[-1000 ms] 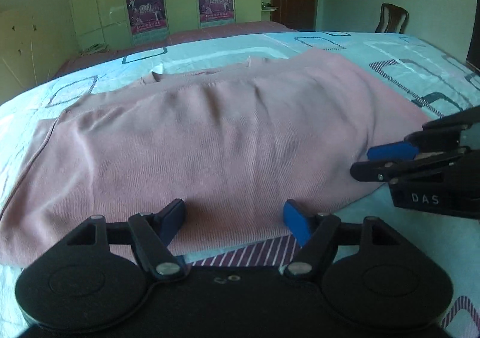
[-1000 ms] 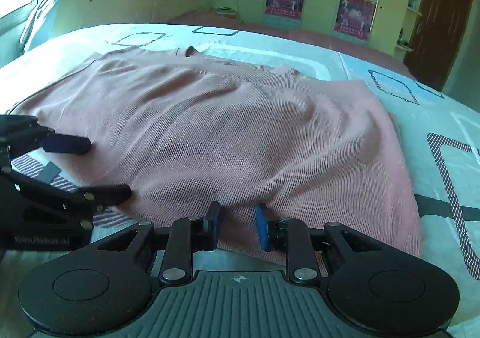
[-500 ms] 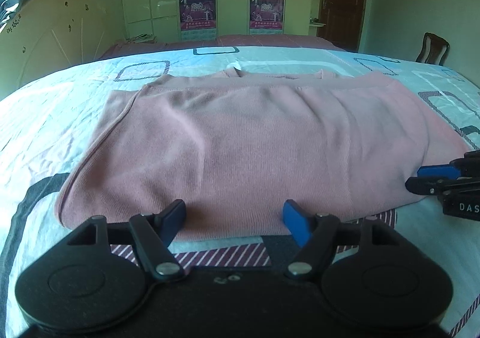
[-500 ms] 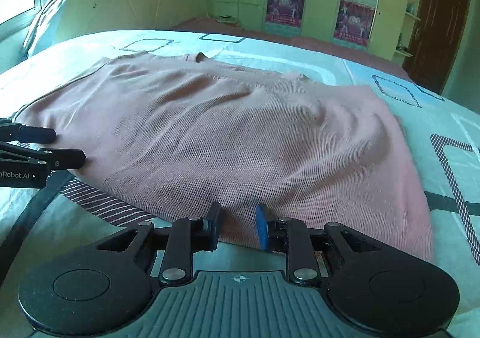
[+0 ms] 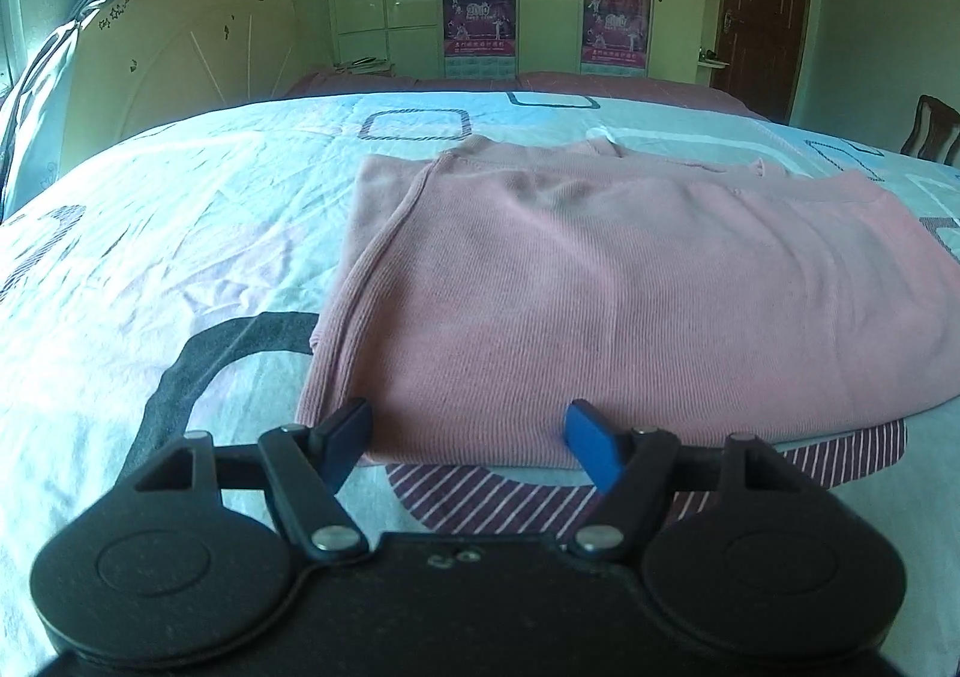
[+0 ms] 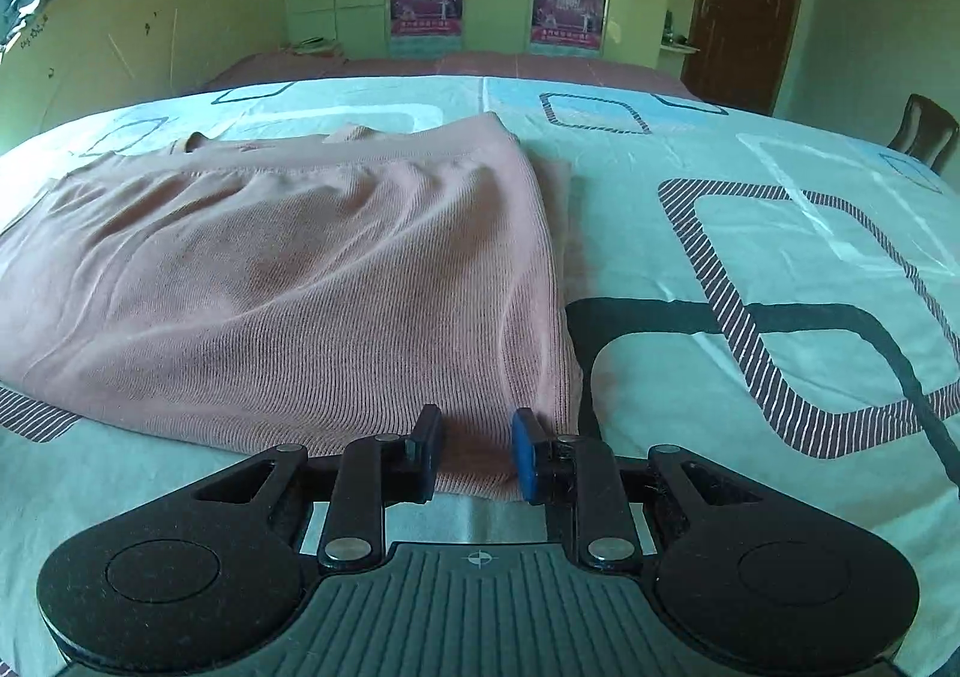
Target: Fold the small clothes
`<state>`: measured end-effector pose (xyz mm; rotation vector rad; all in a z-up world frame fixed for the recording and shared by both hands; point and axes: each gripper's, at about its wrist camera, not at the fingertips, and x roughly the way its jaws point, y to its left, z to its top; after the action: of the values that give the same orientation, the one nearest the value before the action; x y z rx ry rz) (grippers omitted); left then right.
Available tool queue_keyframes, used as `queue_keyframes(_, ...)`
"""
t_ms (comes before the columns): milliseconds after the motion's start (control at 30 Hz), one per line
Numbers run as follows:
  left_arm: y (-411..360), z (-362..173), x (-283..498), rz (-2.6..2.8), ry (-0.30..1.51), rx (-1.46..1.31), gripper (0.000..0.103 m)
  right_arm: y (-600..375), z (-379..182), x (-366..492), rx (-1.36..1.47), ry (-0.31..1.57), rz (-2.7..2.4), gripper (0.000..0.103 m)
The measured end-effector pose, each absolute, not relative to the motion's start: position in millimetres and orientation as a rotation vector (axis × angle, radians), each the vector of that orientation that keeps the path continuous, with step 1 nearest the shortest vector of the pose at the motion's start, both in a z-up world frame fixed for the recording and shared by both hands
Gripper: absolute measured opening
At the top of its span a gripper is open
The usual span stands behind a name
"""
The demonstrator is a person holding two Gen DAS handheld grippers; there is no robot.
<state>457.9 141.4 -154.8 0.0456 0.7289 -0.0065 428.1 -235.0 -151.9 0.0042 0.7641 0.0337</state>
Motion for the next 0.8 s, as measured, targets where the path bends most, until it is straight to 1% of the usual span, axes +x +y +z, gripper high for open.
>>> queue_keyframes(133,145,-149,454,-0.006,0.741,0.029,0.071,-234,-152,430,0.010,0.765,0.037,0.024)
queue_keyframes(200,152,-142,446,0.011,0.737,-0.021,0.067,-236,-151,432,0.029,0.774,0.052,0.031)
queue_keyframes(267,164,-137,432,-0.003,0.727,-0.147,0.064,-236,-145,427,0.053,0.763,0.072,0.056)
queue_keyframes(300,172,-138,426,-0.023,0.734,-0.252,0.057,-237,-141,422,0.069,0.733,0.080,0.057)
queue_keyframes(333,180,-142,423,-0.047,0.749,-0.366,0.053,-237,-136,417,0.088,0.702,0.094,0.056)
queue_keyframes(367,186,-149,421,-0.057,0.765,-0.472,0.048,-236,-132,415,0.107,0.682,0.108,0.045)
queue_keyframes(400,190,-156,420,-0.052,0.770,-0.544,0.048,-233,-130,415,0.118,0.683,0.123,0.028)
queue_keyframes(433,194,-162,420,-0.043,0.749,-0.614,0.048,-229,-128,417,0.122,0.688,0.126,0.002)
queue_keyframes(533,200,-171,430,-0.033,0.702,-0.730,0.048,-218,-120,424,0.163,0.677,0.178,0.000)
queue_keyframes(667,208,-179,459,-0.042,0.666,-0.823,0.048,-187,-114,447,0.166,0.685,0.266,0.000)
queue_keyframes(800,218,-188,484,-0.025,0.618,-0.919,0.040,-152,-113,481,0.181,0.702,0.341,0.000)
